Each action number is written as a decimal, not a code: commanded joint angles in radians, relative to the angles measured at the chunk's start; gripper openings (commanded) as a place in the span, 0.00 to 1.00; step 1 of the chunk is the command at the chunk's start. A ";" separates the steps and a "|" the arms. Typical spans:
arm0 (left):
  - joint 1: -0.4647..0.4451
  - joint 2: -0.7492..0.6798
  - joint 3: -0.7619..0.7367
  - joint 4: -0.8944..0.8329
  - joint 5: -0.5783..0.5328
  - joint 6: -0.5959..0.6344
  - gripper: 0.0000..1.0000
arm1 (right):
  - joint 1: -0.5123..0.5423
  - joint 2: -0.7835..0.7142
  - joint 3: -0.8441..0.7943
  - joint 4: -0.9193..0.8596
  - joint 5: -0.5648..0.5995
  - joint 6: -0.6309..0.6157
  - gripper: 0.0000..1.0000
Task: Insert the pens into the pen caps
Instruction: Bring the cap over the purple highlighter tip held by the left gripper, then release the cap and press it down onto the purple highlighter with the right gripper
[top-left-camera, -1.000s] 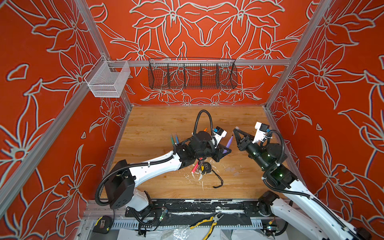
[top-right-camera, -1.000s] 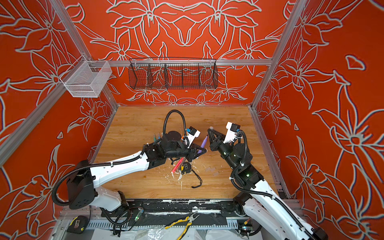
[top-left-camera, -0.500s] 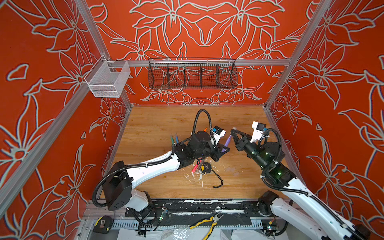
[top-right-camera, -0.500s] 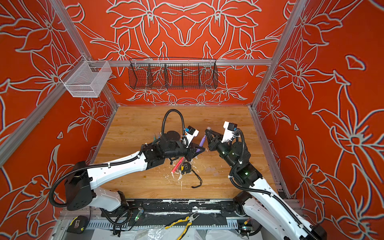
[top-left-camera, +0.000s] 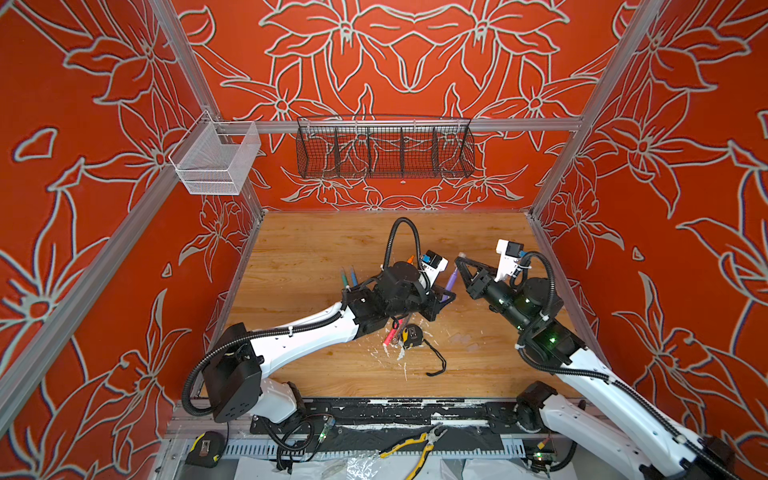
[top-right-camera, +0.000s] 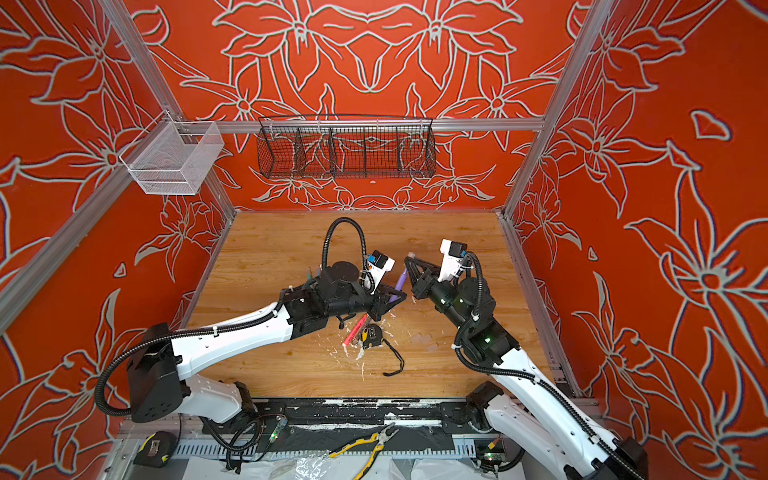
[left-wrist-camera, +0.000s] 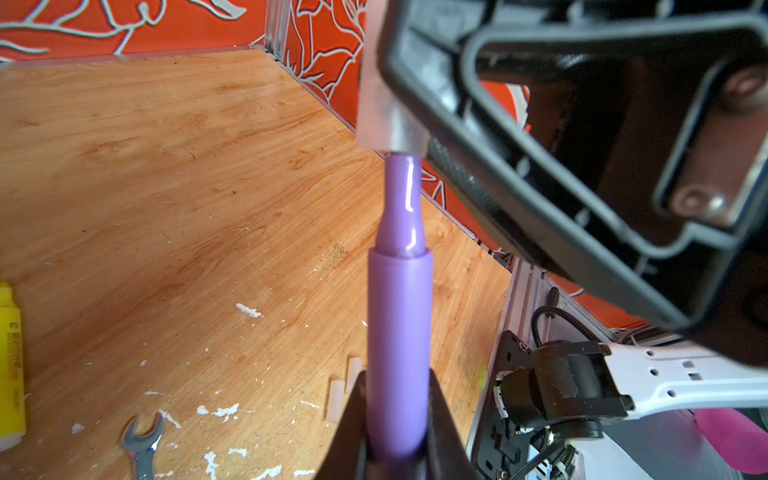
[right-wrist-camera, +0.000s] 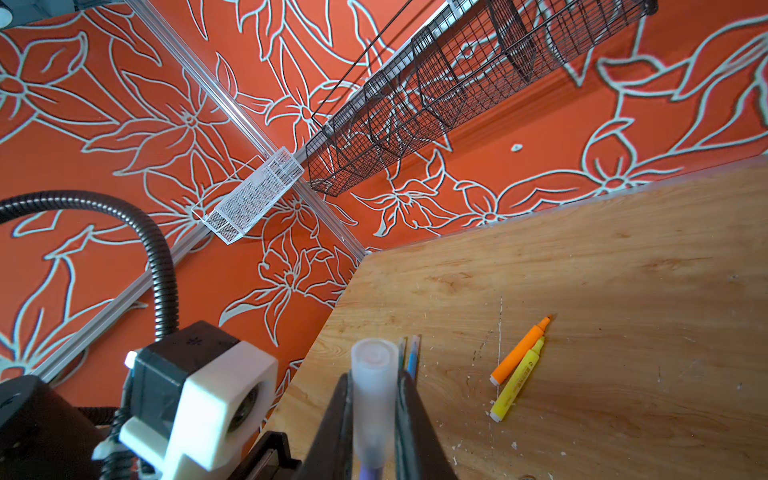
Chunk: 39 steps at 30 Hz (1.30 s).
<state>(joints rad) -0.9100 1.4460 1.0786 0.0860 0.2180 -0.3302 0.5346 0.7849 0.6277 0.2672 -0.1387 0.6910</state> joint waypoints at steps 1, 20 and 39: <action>-0.004 -0.041 -0.008 0.039 -0.009 0.026 0.00 | -0.002 0.001 0.016 0.030 -0.065 0.030 0.00; -0.003 -0.103 -0.083 0.108 -0.079 0.040 0.00 | -0.002 0.021 -0.046 0.088 -0.209 0.050 0.00; 0.003 -0.110 -0.114 0.130 -0.124 0.202 0.00 | 0.000 -0.158 -0.128 0.021 -0.038 -0.017 0.79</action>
<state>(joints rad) -0.9096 1.3682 0.9684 0.1776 0.1059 -0.2108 0.5335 0.6739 0.5110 0.3386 -0.2512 0.7063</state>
